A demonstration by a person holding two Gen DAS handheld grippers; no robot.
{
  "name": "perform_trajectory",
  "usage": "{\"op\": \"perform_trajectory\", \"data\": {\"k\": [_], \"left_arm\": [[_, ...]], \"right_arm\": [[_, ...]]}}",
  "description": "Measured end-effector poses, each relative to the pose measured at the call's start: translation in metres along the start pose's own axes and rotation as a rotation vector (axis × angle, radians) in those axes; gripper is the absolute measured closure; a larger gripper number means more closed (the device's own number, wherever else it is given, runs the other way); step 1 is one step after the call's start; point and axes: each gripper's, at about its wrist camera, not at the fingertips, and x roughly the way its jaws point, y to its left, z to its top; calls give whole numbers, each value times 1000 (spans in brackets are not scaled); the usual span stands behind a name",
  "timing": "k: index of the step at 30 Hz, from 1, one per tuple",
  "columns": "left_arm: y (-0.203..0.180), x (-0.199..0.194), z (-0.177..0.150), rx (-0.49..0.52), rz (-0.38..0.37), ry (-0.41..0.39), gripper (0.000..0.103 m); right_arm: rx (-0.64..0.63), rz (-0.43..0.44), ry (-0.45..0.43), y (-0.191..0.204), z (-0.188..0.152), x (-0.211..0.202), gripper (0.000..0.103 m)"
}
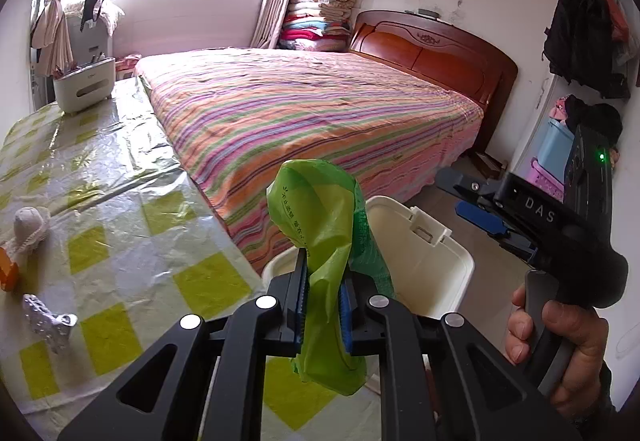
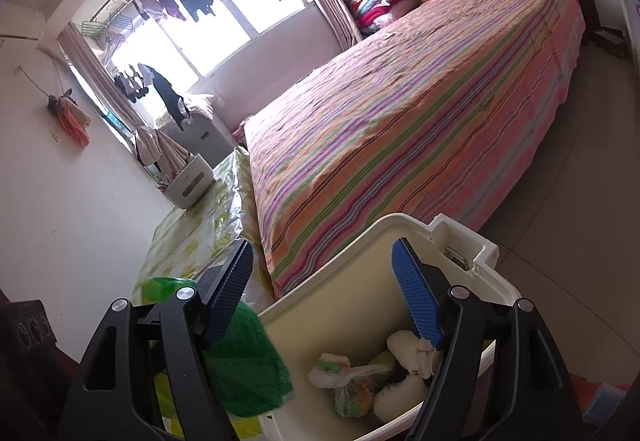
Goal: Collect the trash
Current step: 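Open the right gripper over the bin while the left gripper releases the green pack inside, then move both grippers back to the table toward the orange peel and foil pack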
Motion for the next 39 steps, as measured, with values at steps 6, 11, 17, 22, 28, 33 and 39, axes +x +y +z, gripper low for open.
{"op": "perform_trajectory", "data": {"k": [6,11,17,22,28,33,39], "left_arm": [[-10,9,-4,7,9,3,75],[-12,3,-4,-7,53,-39,34],[-5,-16,0,-13,104,-108,30],[14,-24,-2,-42,151,-115,30],[40,-36,-7,-65,224,-114,30],[64,-56,-12,-98,284,-122,30],[100,-82,-24,-153,351,-96,30]], "right_arm": [[-19,4,-9,4,-2,0,32],[-12,9,-11,4,-5,0,32],[-19,20,-4,9,-8,2,32],[-31,39,13,18,-11,8,32],[-54,74,44,38,-20,18,31],[-102,123,85,70,-35,29,31],[-175,186,156,116,-63,46,31]]}}
